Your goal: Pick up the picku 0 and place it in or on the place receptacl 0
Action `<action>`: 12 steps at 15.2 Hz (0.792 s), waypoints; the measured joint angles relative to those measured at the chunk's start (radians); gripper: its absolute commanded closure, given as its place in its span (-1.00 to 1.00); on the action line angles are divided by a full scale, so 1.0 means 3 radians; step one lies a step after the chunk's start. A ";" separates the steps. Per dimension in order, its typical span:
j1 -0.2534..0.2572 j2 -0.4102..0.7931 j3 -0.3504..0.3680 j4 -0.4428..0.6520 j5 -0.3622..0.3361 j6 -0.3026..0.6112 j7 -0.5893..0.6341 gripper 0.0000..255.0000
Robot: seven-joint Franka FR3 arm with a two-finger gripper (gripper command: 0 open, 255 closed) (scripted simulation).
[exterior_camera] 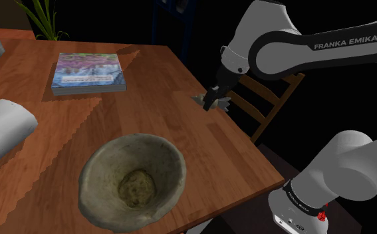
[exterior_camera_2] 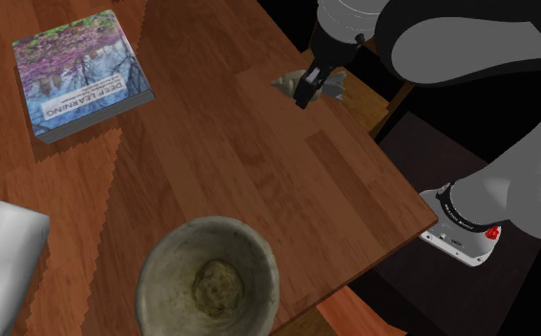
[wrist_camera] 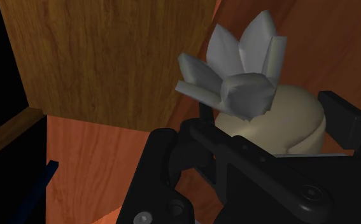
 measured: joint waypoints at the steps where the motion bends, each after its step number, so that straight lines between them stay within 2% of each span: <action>1: 0.0000 0.0000 0.0000 0.0000 0.0000 0.0000 0.0000 1.00; 7: 0.0000 0.0000 0.0000 0.0000 0.0000 0.0000 0.0000 1.00; 12: -0.0003 -0.0055 -0.0015 0.0141 -0.0009 -0.0195 0.0003 1.00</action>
